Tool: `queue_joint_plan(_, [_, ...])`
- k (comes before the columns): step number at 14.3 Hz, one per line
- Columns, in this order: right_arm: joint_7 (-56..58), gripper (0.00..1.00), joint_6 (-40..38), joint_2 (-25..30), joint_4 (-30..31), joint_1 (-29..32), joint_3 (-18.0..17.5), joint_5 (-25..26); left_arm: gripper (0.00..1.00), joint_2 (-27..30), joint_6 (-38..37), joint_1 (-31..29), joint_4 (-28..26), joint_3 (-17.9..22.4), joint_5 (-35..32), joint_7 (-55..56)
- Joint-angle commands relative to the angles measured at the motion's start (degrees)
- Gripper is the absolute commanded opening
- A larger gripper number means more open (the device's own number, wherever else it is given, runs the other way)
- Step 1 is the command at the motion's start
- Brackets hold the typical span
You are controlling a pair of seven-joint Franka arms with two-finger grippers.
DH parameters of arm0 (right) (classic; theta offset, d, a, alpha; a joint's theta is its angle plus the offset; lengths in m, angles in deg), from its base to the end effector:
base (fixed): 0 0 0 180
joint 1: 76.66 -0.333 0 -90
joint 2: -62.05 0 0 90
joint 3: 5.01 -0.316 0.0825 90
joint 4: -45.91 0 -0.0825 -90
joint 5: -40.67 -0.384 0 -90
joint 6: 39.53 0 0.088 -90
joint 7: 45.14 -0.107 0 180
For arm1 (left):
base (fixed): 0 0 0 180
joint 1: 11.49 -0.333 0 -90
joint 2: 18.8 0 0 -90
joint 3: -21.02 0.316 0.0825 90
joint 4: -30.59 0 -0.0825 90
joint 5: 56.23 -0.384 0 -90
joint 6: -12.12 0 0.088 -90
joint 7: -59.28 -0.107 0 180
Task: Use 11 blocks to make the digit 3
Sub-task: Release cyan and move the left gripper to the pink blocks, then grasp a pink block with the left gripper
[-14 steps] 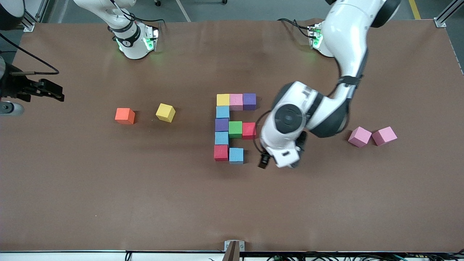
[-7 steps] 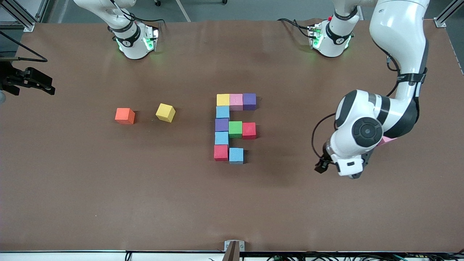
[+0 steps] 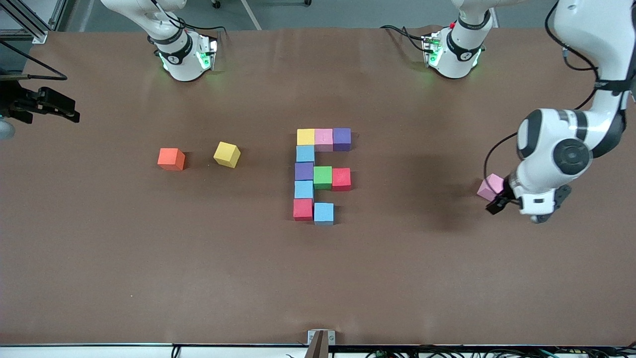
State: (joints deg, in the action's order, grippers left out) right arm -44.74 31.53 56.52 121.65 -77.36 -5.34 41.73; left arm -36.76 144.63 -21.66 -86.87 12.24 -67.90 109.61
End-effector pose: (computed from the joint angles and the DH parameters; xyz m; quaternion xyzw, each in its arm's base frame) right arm 0.5472 0.0072 0.6585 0.9959 0.0102 -0.0889 0.0092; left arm 0.5868 0.0202 0.2834 -0.9258 -0.3740 -0.0005 0.0545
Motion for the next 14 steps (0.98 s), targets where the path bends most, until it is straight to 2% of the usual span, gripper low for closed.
queue_joint_plan(1, [0.0, 1.00, -4.1, 0.9, -0.5, 0.3, -0.5, 0.0, 1.00, 3.0, 6.8, -4.6, -7.6, -1.0, -0.8, -5.1])
queue_joint_plan(5, [-0.1, 1.00, -4.2, 0.9, -1.0, 1.0, -0.5, -0.3, 1.00, 1.7, 14.1, -6.3, -12.1, -1.0, -0.6, -5.4])
queue_joint_plan(9, [0.1, 1.00, -2.1, 2.7, -0.3, 3.1, -1.0, -1.3, 1.00, 0.0, 16.8, -7.5, -12.2, -1.0, 2.2, -5.4])
queue_joint_plan(12, [0.1, 1.00, -0.3, 5.0, 4.7, 3.1, -0.9, -1.7, 1.00, -1.4, 17.8, -7.6, -12.2, -1.1, 3.4, -5.4])
queue_joint_plan(14, [0.1, 1.00, 5.5, 10.2, 12.4, 2.9, -0.9, -1.7, 1.00, -2.4, 18.6, -7.6, -12.1, -1.2, 3.5, -5.2])
